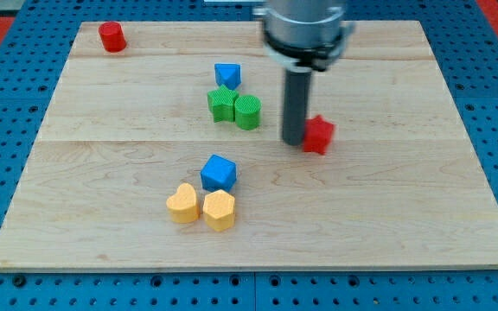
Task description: Place the arm below the red circle
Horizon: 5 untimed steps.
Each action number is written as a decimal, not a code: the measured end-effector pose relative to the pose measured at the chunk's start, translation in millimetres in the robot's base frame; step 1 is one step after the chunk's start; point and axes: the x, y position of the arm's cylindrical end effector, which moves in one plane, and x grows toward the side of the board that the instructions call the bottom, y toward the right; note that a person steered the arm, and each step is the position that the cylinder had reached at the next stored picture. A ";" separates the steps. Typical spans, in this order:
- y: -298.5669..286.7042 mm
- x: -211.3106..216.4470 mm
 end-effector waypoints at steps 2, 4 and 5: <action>119.0 0.0; -89.0 1.1; -202.4 -17.5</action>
